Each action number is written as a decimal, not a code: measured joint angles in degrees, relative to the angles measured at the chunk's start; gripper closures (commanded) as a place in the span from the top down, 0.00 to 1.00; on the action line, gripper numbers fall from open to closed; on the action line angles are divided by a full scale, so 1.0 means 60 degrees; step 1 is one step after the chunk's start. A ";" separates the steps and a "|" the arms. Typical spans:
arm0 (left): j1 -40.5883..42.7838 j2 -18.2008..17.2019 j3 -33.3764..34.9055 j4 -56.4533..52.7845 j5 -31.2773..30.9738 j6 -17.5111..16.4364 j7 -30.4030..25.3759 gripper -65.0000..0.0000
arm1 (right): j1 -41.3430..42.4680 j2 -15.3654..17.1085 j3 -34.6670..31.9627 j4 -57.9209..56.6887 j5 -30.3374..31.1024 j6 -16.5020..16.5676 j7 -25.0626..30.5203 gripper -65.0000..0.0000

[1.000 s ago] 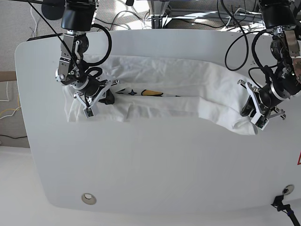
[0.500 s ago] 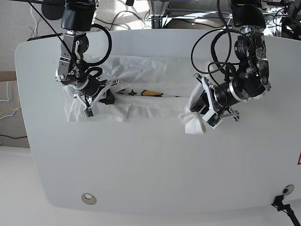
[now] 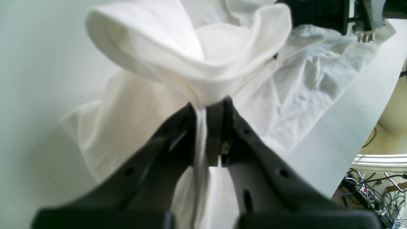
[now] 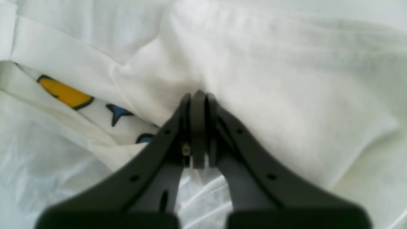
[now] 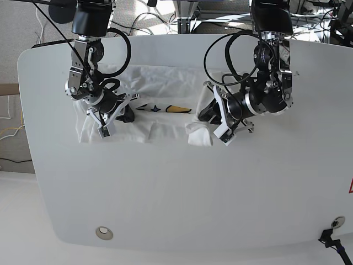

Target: Fold the T-shirt properly

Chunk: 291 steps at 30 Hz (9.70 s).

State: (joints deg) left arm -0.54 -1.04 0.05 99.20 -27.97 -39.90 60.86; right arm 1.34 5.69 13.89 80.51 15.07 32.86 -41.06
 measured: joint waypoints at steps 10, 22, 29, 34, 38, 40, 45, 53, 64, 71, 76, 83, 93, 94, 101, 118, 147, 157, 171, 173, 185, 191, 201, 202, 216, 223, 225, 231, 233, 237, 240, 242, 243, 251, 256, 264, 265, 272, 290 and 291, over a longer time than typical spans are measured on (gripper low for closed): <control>-0.0379 0.0590 0.0189 -0.0222 0.0015 0.0000 0.0033 0.00 | 0.0004 -0.0175 0.0018 0.0007 -0.0120 -0.0022 0.0029 0.00; -0.0710 0.0761 0.1027 -0.0426 -0.0069 0.0004 0.0022 0.71 | 0.0004 -0.0208 0.0007 0.0018 -0.0142 -0.0051 0.0062 0.00; -0.1209 0.0408 0.1355 0.0036 -0.1064 -0.0007 -0.0080 0.71 | 0.0004 -0.0211 0.0004 0.0018 -0.0142 -0.0058 0.0062 0.00; -0.1122 -0.0951 0.1264 0.0004 0.0663 0.0000 -0.0364 0.71 | 0.0029 -0.0211 0.0007 0.0036 -0.0146 -0.0073 0.0055 0.00; -0.0408 -0.1752 0.1617 -0.0018 0.2127 0.0000 -0.2357 0.71 | 0.0106 -0.0215 0.0000 0.0142 -0.0175 -0.0073 -0.0153 0.00; -0.0095 -0.2007 0.1985 -0.0120 0.2918 -0.0004 -0.2983 0.71 | 0.0091 -0.0251 -0.0025 0.0426 -0.0382 -0.0076 -0.0448 0.00; 0.0146 -0.1588 0.2204 -0.1053 0.4175 -0.0047 -0.4608 0.27 | 0.0117 -0.0237 -0.0036 0.1614 -0.0550 -0.0193 -0.0663 0.08; 0.0142 -0.1351 0.2113 -0.2135 0.4710 -0.0011 -0.4699 0.01 | -0.0022 -0.0284 0.0750 0.3585 -0.0335 -0.0095 -0.0648 0.95; 0.0361 -0.1767 0.1807 -0.2102 0.4554 -0.0018 -0.4900 0.01 | -0.0076 -0.0153 0.4444 0.2120 0.0648 0.0025 -0.1679 0.97; 0.0441 -0.1814 0.1515 -0.2106 0.4517 -0.0036 -0.4947 0.01 | -0.0448 -0.0007 0.5213 0.0630 0.2357 0.0178 -0.1865 0.97; 0.0441 -0.1818 0.1515 -0.2106 0.4517 -0.0036 -0.4947 0.01 | -0.0510 0.0058 0.5180 0.0204 0.3075 0.0186 -0.1606 0.97; 0.0455 -0.1796 0.1515 -0.2106 0.4517 -0.0036 -0.4943 0.01 | -0.0335 -0.0430 0.4065 0.0259 0.3213 0.0273 -0.1552 0.96; 0.0455 -0.1796 0.1515 -0.2106 0.4517 -0.0036 -0.4947 0.01 | -0.0317 -0.0499 0.4058 0.0164 0.2922 0.0124 -0.1741 0.00; 0.0455 -0.1792 0.1512 -0.2109 0.4517 -0.0036 -0.4943 0.01 | -0.0313 -0.0503 0.4047 0.0124 0.2896 0.0106 -0.1774 0.00; 0.0452 -0.1781 0.1504 -0.2116 0.4521 -0.0036 -0.4947 0.01 | -0.0739 -0.0514 0.3045 0.1647 0.2856 -0.0386 -0.1909 0.00; 0.0353 -0.1763 0.1479 -0.2481 0.4408 -0.0036 -0.5195 0.01 | -0.0816 -0.1730 -0.1672 0.4754 0.2903 -0.1596 -0.1894 0.00; 0.0295 -0.1883 0.0481 -0.1698 0.4776 -0.0004 -0.4648 0.07 | -0.0284 -0.2229 -0.4441 0.2667 0.2874 -0.2371 -0.0514 0.00; 0.0342 -0.2000 -0.0007 -0.1016 0.4725 -0.0080 -0.4656 0.56 | -0.0233 -0.2218 -0.4433 0.2667 0.2881 -0.2375 -0.0514 0.00; -0.0736 -0.2546 -0.2889 -0.0262 0.4692 -0.0087 -0.4652 0.56 | 0.0375 -0.2193 -0.5829 0.2670 0.2998 -0.2266 -0.0550 0.49; -0.0769 -0.2492 -0.3169 -0.0178 0.4725 -0.0106 -0.4637 0.56 | 0.0514 -0.2222 -0.6043 0.2674 0.2991 -0.2266 -0.0521 0.55; -0.0619 -0.1104 -0.2018 0.1151 0.4634 -0.0095 -0.3282 0.56 | 0.1570 -0.0841 -0.3752 0.2197 0.2812 -0.2386 -0.0525 0.29; 0.0732 -0.0423 -0.1351 0.1676 0.4721 -0.0036 -0.2983 0.22 | 0.1898 -0.0703 -0.3351 0.1038 0.2936 -0.2295 -0.0503 0.00; 0.1967 -0.0025 -0.1359 0.1410 0.4688 -0.0036 -0.3071 0.00 | 0.2127 -0.1115 -0.3537 -0.0525 0.2965 -0.2266 0.0634 0.00; 0.1963 -0.0040 -0.1359 0.1166 0.4717 -0.0036 -0.3075 0.00 | 0.2157 -0.1104 -0.3697 -0.0780 0.2896 -0.2288 0.0798 0.00; -0.0903 -0.1504 0.0011 -0.3738 0.4167 -0.0135 -0.3898 0.00 | 0.1701 -0.0433 -0.4513 -0.3144 0.3198 -0.2109 0.3843 0.00; -0.2244 -0.1665 0.0098 -0.5016 0.4634 -0.0131 -0.4579 0.00 | 0.0437 0.0251 -0.4499 -0.1279 0.3133 -0.2233 0.3723 0.00; -0.2448 -0.1687 0.0069 -0.4900 0.4772 0.0000 -0.4433 0.00 | 0.0233 0.0262 -0.4503 -0.0889 0.3049 -0.2269 0.3585 0.00; -0.2357 -0.1858 -0.0652 -0.2696 0.4703 -0.0098 -0.4517 0.00 | 0.0466 0.0452 -0.4517 0.0670 0.2947 -0.3078 0.2951 0.00; -0.2025 -0.1931 -0.1133 -0.1821 0.4728 0.0036 -0.4557 0.00 | 0.0911 0.0477 -0.4473 0.1042 0.2958 -0.3115 0.2656 0.00; -0.0663 -0.1876 -0.1180 -0.0168 0.4827 -0.0029 -0.4353 0.00 | 0.1545 0.0069 -0.4521 0.1020 0.2994 -0.3053 0.2452 0.00; 0.0328 -0.1792 -0.1137 0.0678 0.4670 -0.0091 -0.4492 0.00 | 0.1832 -0.0324 -0.4594 0.0328 0.3016 -0.2954 0.2324 0.00; 0.0896 -0.1537 -0.1228 0.0816 0.4717 -0.0062 -0.4499 0.00 | 0.1956 -0.0557 -0.4557 -0.0233 0.2965 -0.3064 0.2339 0.00; 0.1133 -0.1337 -0.1235 0.0812 0.4798 0.0011 -0.4393 0.00 | 0.1996 -0.0546 -0.4557 -0.0474 0.2969 -0.3031 0.2328 0.00; 0.1530 -0.0841 -0.1031 -0.0685 0.4801 -0.0004 -0.4488 0.00 | 0.2022 -0.0732 -0.4732 -0.2342 0.2991 -0.2856 0.3315 0.00; 0.0138 -0.0976 -0.0608 -0.2776 0.4648 -0.0124 -0.4634 0.00 | 0.1657 -0.0466 -0.5071 -0.2707 0.3009 -0.2714 0.3792 0.00; -0.1770 -0.1049 -0.0619 -0.4455 0.4747 -0.0062 -0.4575 0.00 | 0.0455 0.0219 -0.5071 -0.1075 0.2998 -0.2820 0.3621 0.00; -0.1803 -0.1060 -0.0630 -0.4448 0.4739 -0.0018 -0.4583 0.00 | 0.0342 0.0244 -0.5074 -0.0911 0.2994 -0.2830 0.3599 0.00; -0.1439 -0.1235 -0.0670 -0.3457 0.4776 -0.0011 -0.4521 0.00 | 0.0277 0.0492 -0.5078 -0.0670 0.2987 -0.2761 0.3592 0.00; 0.3016 -0.1428 -0.2838 -0.1035 0.4801 0.0237 -1.0167 0.00 | -0.3147 0.0860 -0.2248 0.2983 -0.2033 -0.3133 0.5435 0.00; 0.3395 -0.1370 -0.3002 -0.0809 0.4805 0.0444 -1.0469 0.00 | -0.3526 0.0678 -0.2011 0.3118 -0.2229 -0.3100 0.5621 0.00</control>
State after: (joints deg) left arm 19.84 -9.26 -17.96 94.35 0.86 -37.23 -1.96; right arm -19.81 9.76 1.83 99.22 1.69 14.26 -7.33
